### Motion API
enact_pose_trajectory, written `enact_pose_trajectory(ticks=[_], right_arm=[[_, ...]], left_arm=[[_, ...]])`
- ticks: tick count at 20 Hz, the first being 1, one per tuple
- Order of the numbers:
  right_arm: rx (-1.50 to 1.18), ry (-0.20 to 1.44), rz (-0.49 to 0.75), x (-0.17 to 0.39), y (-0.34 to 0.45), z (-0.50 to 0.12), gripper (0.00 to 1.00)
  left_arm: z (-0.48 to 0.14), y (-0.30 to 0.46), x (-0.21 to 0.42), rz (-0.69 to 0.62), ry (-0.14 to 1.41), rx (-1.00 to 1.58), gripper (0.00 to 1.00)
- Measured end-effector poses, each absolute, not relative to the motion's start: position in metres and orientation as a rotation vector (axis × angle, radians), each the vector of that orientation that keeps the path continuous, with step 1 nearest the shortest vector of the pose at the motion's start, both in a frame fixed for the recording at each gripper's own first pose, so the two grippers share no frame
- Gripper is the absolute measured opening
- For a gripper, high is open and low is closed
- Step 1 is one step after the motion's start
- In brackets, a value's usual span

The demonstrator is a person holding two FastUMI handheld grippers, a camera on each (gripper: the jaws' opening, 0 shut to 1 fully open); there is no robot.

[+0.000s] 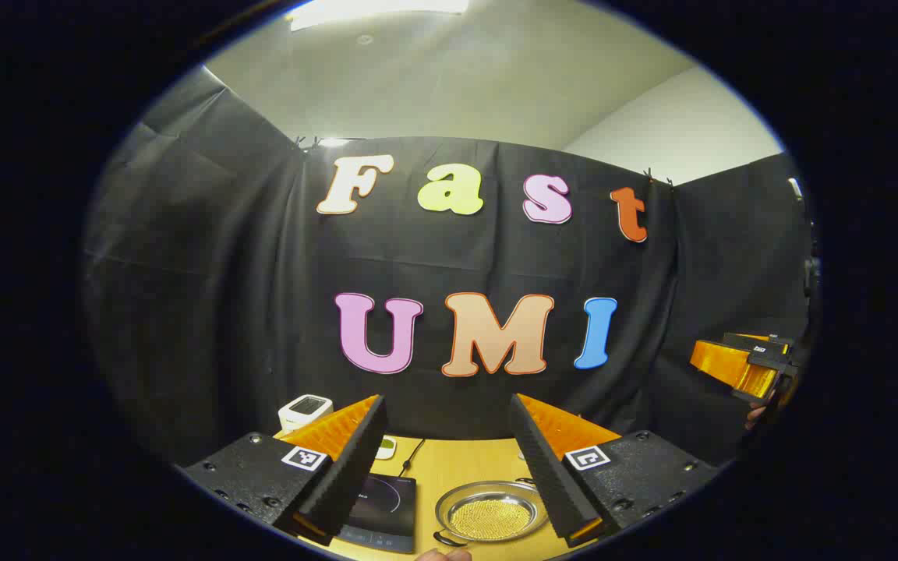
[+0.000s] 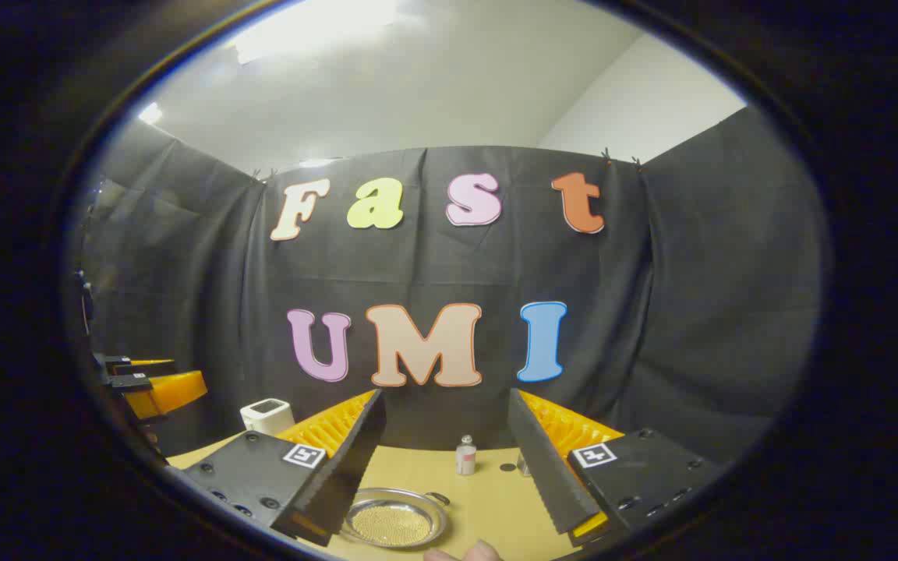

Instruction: First push the handle of the pot to place it horizontally, then grasp the pot with both hands and set it on the induction cooktop.

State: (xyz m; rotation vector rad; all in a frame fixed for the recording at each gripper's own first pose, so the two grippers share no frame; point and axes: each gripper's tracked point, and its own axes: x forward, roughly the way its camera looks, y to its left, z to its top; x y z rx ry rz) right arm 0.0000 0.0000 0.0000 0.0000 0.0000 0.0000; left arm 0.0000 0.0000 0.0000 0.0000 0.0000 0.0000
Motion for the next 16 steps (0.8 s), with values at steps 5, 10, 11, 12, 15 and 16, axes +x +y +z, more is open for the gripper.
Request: enact_pose_trajectory(ticks=[5, 10, 11, 12, 15, 16], right_arm=[[0.002, -0.003, 0.021, 0.003, 0.0, 0.001, 0.98], [0.004, -0.007, 0.03, 0.005, 0.0, 0.0, 0.98], [0.001, -0.007, 0.033, 0.004, -0.001, 0.0, 0.98], [-0.001, -0.009, 0.035, 0.004, -0.001, 0.001, 0.98], [-0.001, -0.015, 0.043, 0.002, -0.002, 0.002, 0.98], [0.0, -0.015, 0.046, 0.001, -0.003, 0.002, 0.98]], left_arm=[[0.004, -0.002, 0.001, 0.009, 0.001, 0.009, 0.92], [0.004, -0.004, 0.0, 0.015, 0.004, 0.013, 0.92], [0.006, -0.005, 0.0, 0.016, 0.003, 0.011, 0.95], [0.007, -0.007, -0.001, 0.017, 0.003, 0.01, 0.95], [0.01, -0.008, -0.003, 0.023, 0.001, 0.023, 0.95], [0.012, -0.009, -0.004, 0.024, -0.002, 0.024, 0.92]])
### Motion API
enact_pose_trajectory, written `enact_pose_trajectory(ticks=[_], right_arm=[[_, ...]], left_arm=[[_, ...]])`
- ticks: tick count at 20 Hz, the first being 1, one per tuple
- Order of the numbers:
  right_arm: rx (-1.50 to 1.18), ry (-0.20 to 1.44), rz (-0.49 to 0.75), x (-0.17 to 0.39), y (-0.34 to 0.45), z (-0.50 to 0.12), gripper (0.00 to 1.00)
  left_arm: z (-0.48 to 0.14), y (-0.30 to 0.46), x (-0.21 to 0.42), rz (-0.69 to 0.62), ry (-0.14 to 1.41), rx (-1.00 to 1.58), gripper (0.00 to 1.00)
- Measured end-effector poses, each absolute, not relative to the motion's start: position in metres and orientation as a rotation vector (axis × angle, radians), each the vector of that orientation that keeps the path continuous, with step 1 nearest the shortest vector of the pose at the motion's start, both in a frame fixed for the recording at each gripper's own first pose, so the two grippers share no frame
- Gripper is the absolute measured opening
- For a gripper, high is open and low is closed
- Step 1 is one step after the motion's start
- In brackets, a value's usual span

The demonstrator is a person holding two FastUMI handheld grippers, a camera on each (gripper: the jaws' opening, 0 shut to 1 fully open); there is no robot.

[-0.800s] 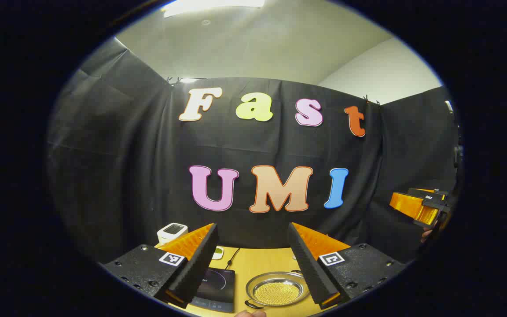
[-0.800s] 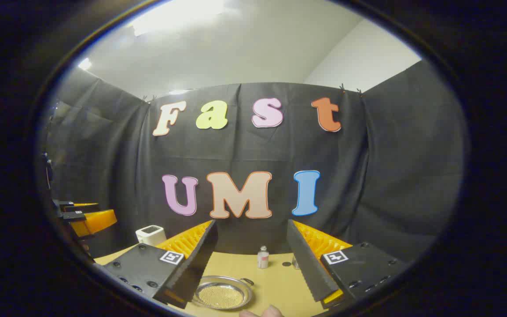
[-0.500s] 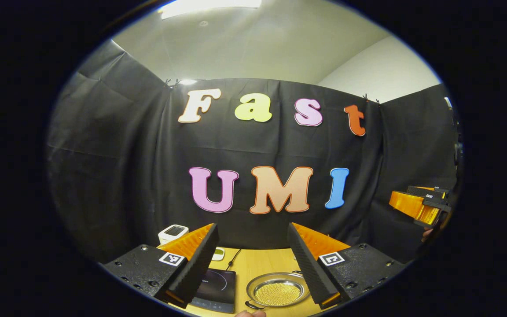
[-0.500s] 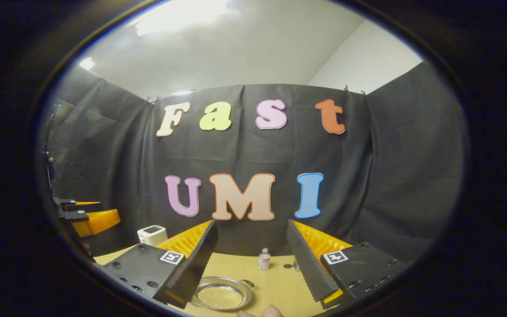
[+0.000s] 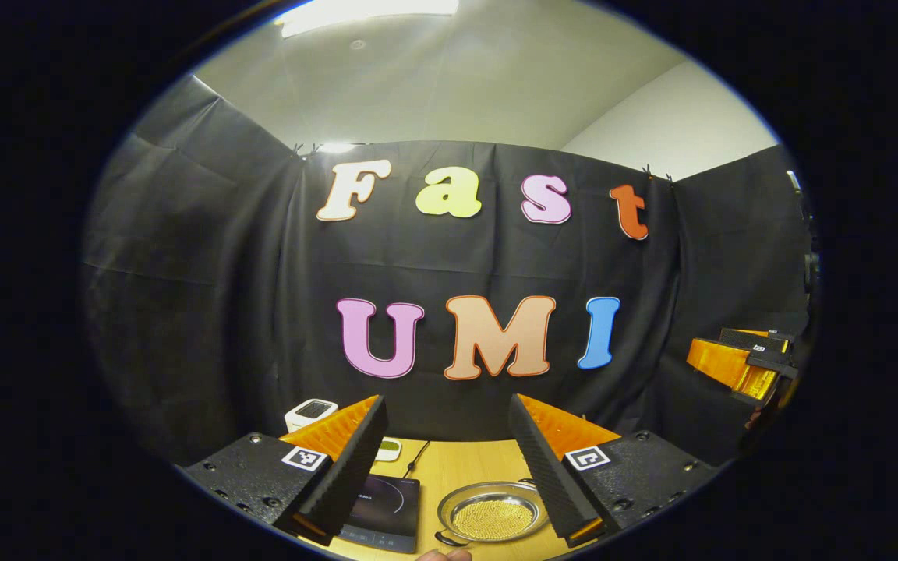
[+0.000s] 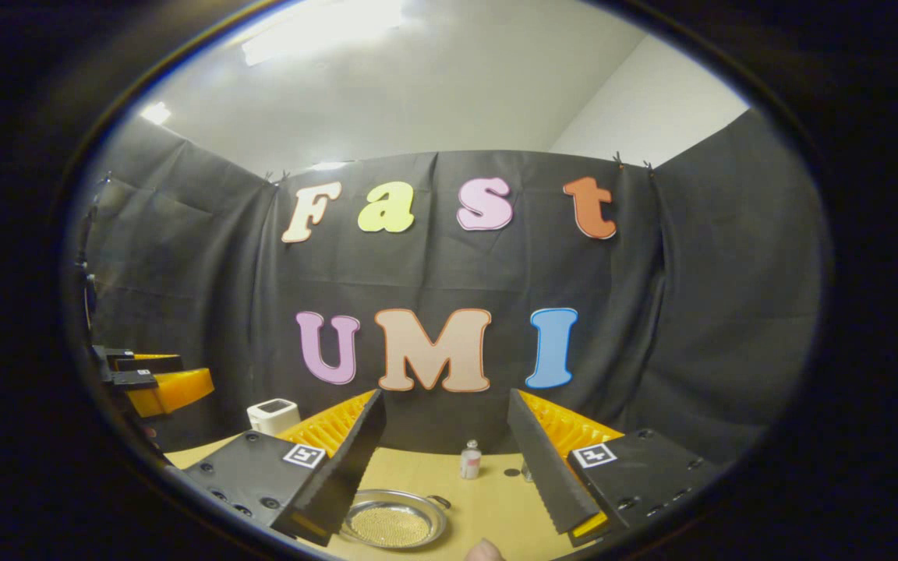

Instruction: First push the handle of the pot to place it horizontally, then grasp the pot with both hands and set it on the induction cooktop.

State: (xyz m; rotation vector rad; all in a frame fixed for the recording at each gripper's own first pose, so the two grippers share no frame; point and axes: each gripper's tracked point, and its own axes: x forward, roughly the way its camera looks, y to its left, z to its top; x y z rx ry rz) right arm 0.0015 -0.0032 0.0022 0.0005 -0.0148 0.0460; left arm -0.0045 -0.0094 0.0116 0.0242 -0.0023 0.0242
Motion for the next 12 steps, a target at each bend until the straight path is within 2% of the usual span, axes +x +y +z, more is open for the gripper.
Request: enact_pose_trajectory(ticks=[1, 2, 3, 8, 10, 12], right_arm=[[0.001, -0.015, 0.048, 0.001, -0.004, 0.001, 0.98], [0.003, -0.011, 0.051, 0.0, -0.005, 0.0, 0.98], [0.005, -0.008, 0.057, -0.001, -0.006, -0.002, 0.98], [0.016, -0.004, 0.083, -0.007, -0.012, -0.006, 0.98], [0.019, -0.003, 0.092, -0.005, -0.017, -0.007, 0.93], [0.013, -0.002, 0.098, -0.007, -0.024, -0.011, 0.8]], left_arm=[[0.012, -0.011, -0.005, 0.026, -0.002, 0.025, 0.95], [0.012, -0.012, -0.008, 0.029, -0.001, 0.026, 0.92], [0.013, -0.013, -0.011, 0.032, 0.001, 0.027, 0.95], [0.012, -0.019, -0.02, 0.061, 0.01, 0.029, 0.92], [0.01, -0.022, -0.024, 0.074, 0.014, 0.024, 0.92], [0.009, -0.026, -0.028, 0.088, 0.02, 0.023, 0.92]])
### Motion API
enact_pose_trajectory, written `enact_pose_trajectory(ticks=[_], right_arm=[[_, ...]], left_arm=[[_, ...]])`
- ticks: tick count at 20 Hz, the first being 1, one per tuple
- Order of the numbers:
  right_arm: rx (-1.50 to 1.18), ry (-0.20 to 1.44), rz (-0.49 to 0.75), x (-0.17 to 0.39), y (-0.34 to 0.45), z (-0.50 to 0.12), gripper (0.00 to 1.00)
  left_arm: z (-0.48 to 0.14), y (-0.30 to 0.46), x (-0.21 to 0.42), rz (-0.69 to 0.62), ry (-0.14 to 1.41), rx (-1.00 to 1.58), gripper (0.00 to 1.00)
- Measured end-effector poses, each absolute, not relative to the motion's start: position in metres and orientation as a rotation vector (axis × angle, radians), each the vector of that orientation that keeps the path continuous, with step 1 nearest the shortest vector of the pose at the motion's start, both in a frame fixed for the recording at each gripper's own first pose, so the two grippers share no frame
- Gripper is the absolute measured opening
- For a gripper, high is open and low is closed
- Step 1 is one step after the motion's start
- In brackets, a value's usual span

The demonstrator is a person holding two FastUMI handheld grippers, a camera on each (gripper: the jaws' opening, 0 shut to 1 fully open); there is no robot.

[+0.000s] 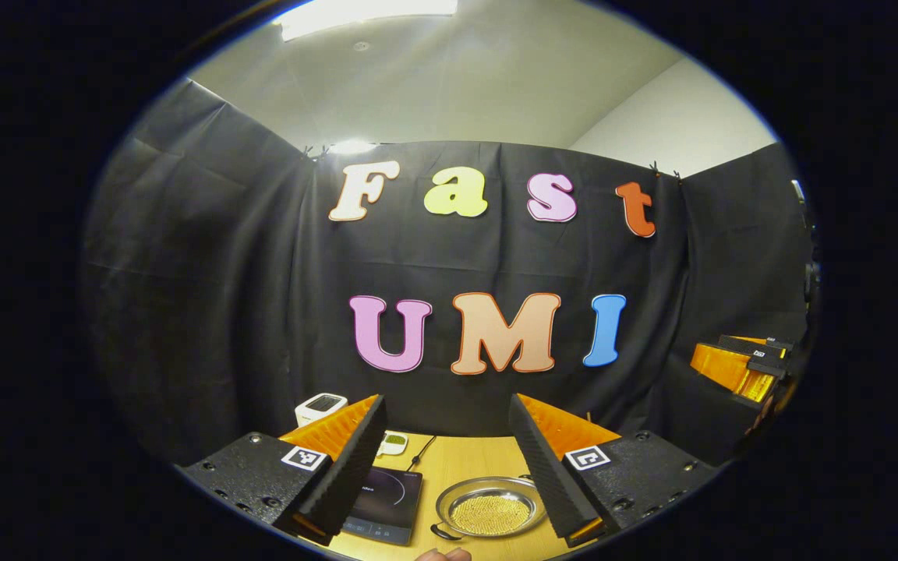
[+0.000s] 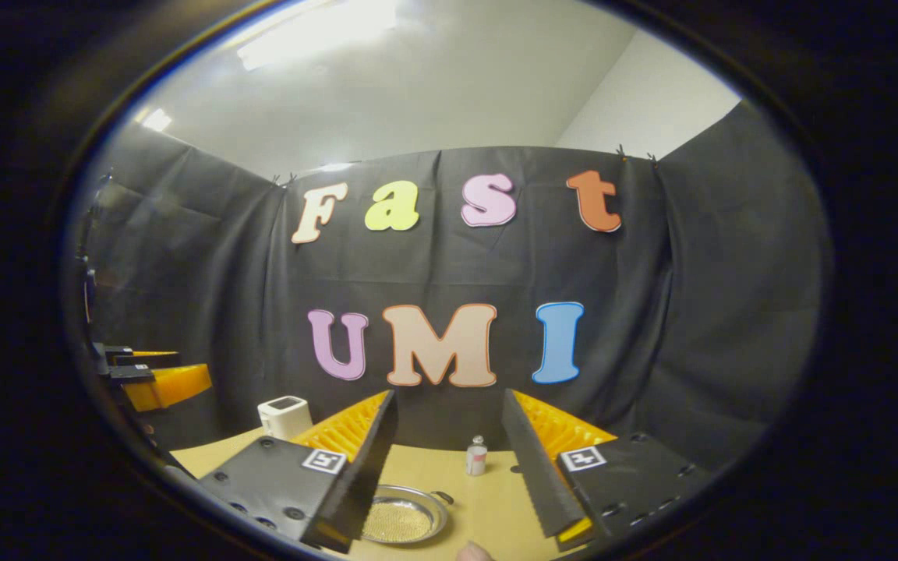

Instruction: First push the handle of the pot to place it horizontally, then grasp the pot with both hands and set it on the induction cooktop.

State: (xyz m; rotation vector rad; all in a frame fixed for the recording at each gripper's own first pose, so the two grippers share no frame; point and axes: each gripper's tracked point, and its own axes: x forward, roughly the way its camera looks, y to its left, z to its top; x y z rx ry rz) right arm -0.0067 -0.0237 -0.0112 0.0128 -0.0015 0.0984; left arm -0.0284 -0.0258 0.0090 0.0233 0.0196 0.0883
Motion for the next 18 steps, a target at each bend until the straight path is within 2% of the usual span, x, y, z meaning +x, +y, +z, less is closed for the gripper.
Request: enact_pose_trajectory(ticks=[1, 3, 6, 8, 10, 11, 13, 14, 15, 16, 18], right_arm=[[0.006, -0.003, 0.096, -0.008, -0.026, -0.012, 0.72], [-0.009, -0.022, 0.07, -0.008, -0.039, -0.013, 0.43], [0.005, -0.036, 0.058, -0.01, -0.052, -0.016, 0.16], [0.022, -0.021, 0.095, -0.006, -0.047, -0.025, 0.14], [0.073, 0.02, 0.155, -0.011, -0.046, -0.039, 0.02], [0.088, 0.03, 0.173, -0.013, -0.044, -0.04, 0.0], [0.085, 0.029, 0.178, -0.014, -0.051, -0.045, 0.0], [0.083, 0.031, 0.184, -0.015, -0.051, -0.048, 0.0], [0.086, 0.037, 0.185, -0.016, -0.051, -0.05, 0.0], [0.094, 0.041, 0.189, -0.016, -0.05, -0.05, 0.0], [0.103, 0.049, 0.183, -0.015, -0.051, -0.053, 0.0]], left_arm=[[0.009, -0.029, -0.03, 0.094, 0.021, 0.026, 0.92], [0.005, -0.033, -0.035, 0.111, 0.028, 0.032, 0.92], [0.002, -0.038, -0.045, 0.148, 0.038, 0.026, 0.92], [-0.001, -0.041, -0.051, 0.172, 0.047, 0.033, 0.92], [-0.003, -0.046, -0.057, 0.188, 0.052, 0.048, 0.95], [-0.003, -0.049, -0.059, 0.192, 0.053, 0.054, 0.92], [0.0, -0.055, -0.061, 0.191, 0.053, 0.074, 0.92], [0.0, -0.058, -0.06, 0.188, 0.049, 0.087, 0.95], [0.003, -0.06, -0.059, 0.185, 0.044, 0.096, 0.92], [0.005, -0.062, -0.055, 0.18, 0.036, 0.099, 0.95], [0.005, -0.065, -0.047, 0.164, 0.031, 0.096, 0.92]])
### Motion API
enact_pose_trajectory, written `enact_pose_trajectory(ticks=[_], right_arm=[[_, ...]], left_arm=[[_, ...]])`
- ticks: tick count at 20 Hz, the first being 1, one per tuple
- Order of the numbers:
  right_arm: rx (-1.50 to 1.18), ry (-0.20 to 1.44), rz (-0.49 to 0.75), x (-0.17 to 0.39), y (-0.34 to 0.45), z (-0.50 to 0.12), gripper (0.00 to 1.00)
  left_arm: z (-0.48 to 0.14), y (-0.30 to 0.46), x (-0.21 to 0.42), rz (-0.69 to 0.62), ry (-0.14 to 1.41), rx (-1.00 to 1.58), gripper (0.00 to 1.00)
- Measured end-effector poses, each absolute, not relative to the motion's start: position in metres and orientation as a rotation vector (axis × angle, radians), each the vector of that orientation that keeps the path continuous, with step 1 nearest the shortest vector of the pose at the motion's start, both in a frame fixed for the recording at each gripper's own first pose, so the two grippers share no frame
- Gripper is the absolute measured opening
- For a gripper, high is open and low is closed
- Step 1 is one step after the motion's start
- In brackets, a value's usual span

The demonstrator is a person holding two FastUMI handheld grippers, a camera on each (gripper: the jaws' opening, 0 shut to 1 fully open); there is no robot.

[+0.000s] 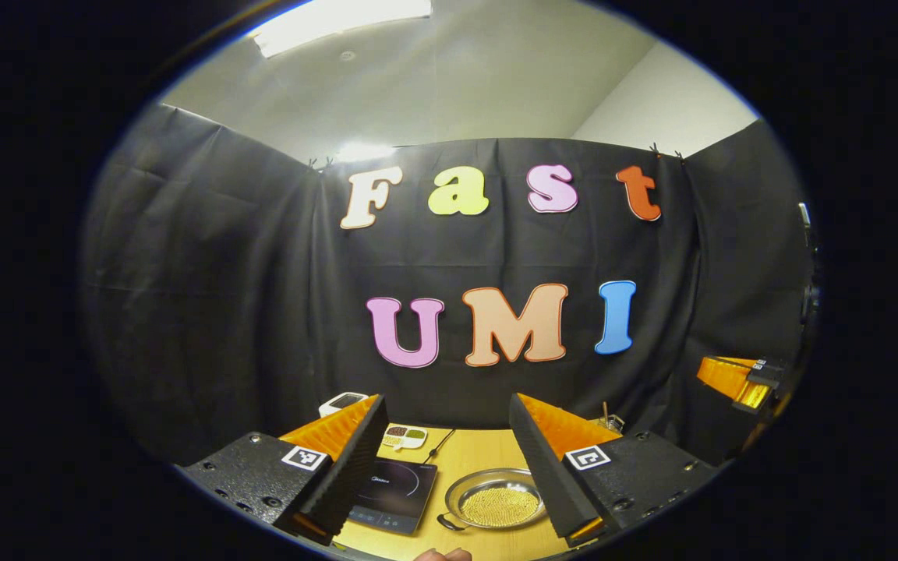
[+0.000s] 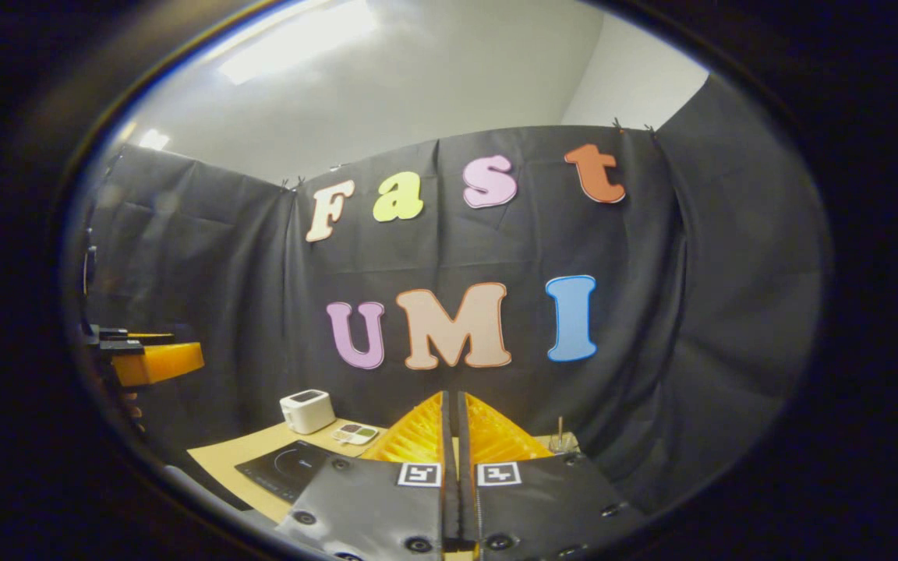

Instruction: First push the handle of the pot to place it horizontally, then grasp the pot with both hands and set it on the induction cooktop.

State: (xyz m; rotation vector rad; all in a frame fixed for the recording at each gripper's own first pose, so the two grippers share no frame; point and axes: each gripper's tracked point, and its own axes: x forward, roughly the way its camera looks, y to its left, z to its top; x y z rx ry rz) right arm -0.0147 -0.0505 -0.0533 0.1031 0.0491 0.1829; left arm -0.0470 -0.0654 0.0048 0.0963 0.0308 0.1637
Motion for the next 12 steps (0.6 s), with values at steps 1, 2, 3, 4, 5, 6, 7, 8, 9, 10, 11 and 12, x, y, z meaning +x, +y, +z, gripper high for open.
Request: enact_pose_trajectory(ticks=[1, 2, 3, 4, 5, 6, 7, 8, 9, 10, 11, 12], right_arm=[[0.107, 0.055, 0.179, -0.014, -0.049, -0.056, 0.0], [0.11, 0.059, 0.176, -0.013, -0.047, -0.057, 0.0], [0.109, 0.064, 0.172, -0.011, -0.044, -0.059, 0.0], [0.104, 0.07, 0.165, -0.009, -0.041, -0.061, 0.0], [0.1, 0.078, 0.159, -0.007, -0.035, -0.064, 0.0], [0.097, 0.084, 0.151, -0.004, -0.029, -0.067, 0.0], [0.095, 0.09, 0.138, 0.0, -0.023, -0.07, 0.0], [0.094, 0.103, 0.12, 0.004, -0.015, -0.076, 0.0], [0.092, 0.118, 0.099, 0.008, -0.008, -0.084, 0.0], [0.088, 0.132, 0.08, 0.012, 0.001, -0.091, 0.0], [0.08, 0.144, 0.056, 0.016, 0.012, -0.098, 0.0], [0.075, 0.166, 0.039, 0.02, 0.023, -0.106, 0.0]], left_arm=[[0.005, -0.066, -0.043, 0.156, 0.028, 0.096, 0.92], [0.004, -0.065, -0.037, 0.146, 0.026, 0.095, 0.95], [0.002, -0.064, -0.032, 0.135, 0.023, 0.094, 0.92], [0.001, -0.061, -0.027, 0.123, 0.018, 0.092, 0.95], [0.001, -0.056, -0.02, 0.111, 0.009, 0.091, 0.92], [0.0, -0.049, -0.013, 0.097, -0.001, 0.087, 0.93], [-0.002, -0.04, -0.005, 0.084, -0.011, 0.082, 0.93], [-0.005, -0.031, 0.005, 0.069, -0.019, 0.075, 0.95], [-0.008, -0.02, 0.016, 0.052, -0.023, 0.075, 0.93], [-0.01, -0.007, 0.025, 0.031, -0.034, 0.078, 0.95], [-0.011, 0.005, 0.035, 0.012, -0.046, 0.079, 0.95], [-0.015, 0.02, 0.045, -0.002, -0.048, 0.078, 0.95]])
